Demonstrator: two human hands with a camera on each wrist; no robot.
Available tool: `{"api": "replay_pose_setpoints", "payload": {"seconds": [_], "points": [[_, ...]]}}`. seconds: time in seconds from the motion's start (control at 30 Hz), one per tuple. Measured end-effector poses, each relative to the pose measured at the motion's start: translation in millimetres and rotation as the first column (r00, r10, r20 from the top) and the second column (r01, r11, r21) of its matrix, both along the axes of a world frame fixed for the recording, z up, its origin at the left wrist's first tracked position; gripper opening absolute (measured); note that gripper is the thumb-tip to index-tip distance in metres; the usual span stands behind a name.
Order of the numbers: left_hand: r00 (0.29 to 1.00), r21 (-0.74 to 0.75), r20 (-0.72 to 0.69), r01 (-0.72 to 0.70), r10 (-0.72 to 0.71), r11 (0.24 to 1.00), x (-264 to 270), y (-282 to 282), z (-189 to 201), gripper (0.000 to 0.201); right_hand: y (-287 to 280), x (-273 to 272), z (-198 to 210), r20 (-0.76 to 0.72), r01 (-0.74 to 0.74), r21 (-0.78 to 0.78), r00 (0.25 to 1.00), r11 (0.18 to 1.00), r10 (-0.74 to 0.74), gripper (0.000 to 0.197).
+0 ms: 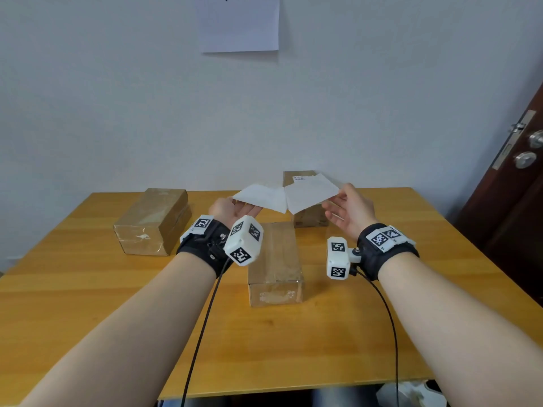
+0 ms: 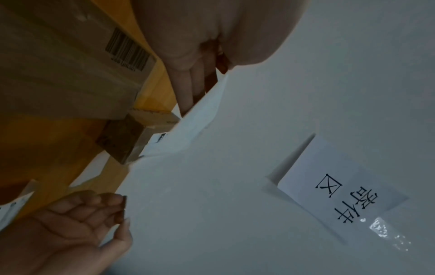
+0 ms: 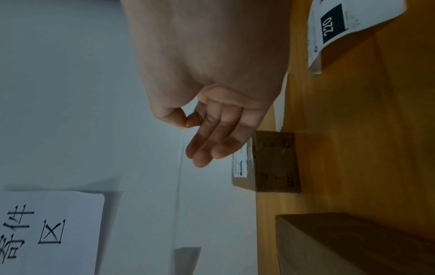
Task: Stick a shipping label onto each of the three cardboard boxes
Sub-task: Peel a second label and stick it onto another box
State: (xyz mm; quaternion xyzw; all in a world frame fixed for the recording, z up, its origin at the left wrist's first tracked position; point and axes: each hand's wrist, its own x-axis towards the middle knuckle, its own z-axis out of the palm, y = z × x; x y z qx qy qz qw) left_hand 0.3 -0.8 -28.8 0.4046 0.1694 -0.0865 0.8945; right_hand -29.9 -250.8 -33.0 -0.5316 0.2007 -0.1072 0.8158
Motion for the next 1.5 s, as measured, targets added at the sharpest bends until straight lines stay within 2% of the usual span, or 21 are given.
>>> {"api": "replay_pose_setpoints", "payload": {"seconds": [0.13,0.27,0.37,0.47,0.63,0.77,0.9,0.97,1.07,1.17,1.23,1.37,1.5], "points": [[1.0,-0.058,0.003,0.01,-0.01,0.998,-0.4,-5.0,1.0,0.046,-6.8,-1.3,-3.9,0.004,0.012,0.056,1.0,0.998,-0.012,0.004],[0.999,-0.125,0.037,0.015,-0.01,0.992,0.8,-9.4,-1.4,0.045,-14.4,-3.5,-3.7,0.004,0.03,0.123,1.0,0.992,-0.031,0.009],[0.999,-0.172,0.035,0.011,-0.005,0.985,1.6,-8.8,-2.3,0.045,-22.4,-7.0,-3.1,-0.023,0.109,0.159,0.994,0.981,-0.106,0.005],[0.999,-0.226,0.03,0.018,-0.012,0.974,3.1,-4.2,0.2,0.05,-32.6,-9.7,-6.8,-0.054,0.207,0.163,0.978,0.965,-0.201,0.008],[0.999,-0.111,0.034,0.007,-0.004,0.994,7.5,-1.6,-0.5,0.046,-48.4,-9.9,-13.7,-0.065,0.327,0.225,0.945,0.918,-0.321,0.026],[0.999,-0.042,0.043,-0.015,0.016,0.999,4.2,-2.5,2.8,0.041,-49.7,-8.0,-14.6,-0.051,0.316,0.232,0.948,0.92,-0.313,0.041],[0.999,-0.018,0.039,-0.019,0.019,1.0,5.2,-2.8,1.6,0.04,-45.8,-3.2,-10.3,-0.092,0.196,0.159,0.979,0.968,-0.183,0.043],[0.999,-0.02,0.047,0.015,-0.014,1.0,5.0,-4.1,1.5,0.036,-38.3,-1.3,-5.7,-0.118,0.12,0.07,0.987,0.99,-0.111,0.036],[0.995,-0.016,0.048,0.088,-0.087,0.996,3.1,-8.0,2.4,0.02,-20.3,1.0,4.9,-0.063,-0.094,-0.034,0.994,0.995,0.091,0.024],[0.985,0.007,0.04,0.169,-0.169,0.986,0.1,-12.6,5.0,0.018,4.5,1.0,23.2,-0.035,-0.356,-0.15,0.934,0.922,0.355,0.025],[0.979,0.059,0.031,0.199,-0.201,0.978,-4.1,-15.8,7.9,0.018,23.0,1.2,33.2,-0.045,-0.457,-0.286,0.884,0.842,0.464,0.023],[0.969,0.146,0.054,0.231,-0.241,0.962,-12.5,-18.8,13.7,0.018,51.2,5.3,36.0,-0.085,-0.486,-0.503,0.85,0.714,0.519,0.024],[0.94,0.235,0.125,0.283,-0.317,0.93,-23.2,-17.9,17.7,0.02,62.4,5.6,32.1,-0.078,-0.501,-0.555,0.826,0.664,0.558,0.042]]}}
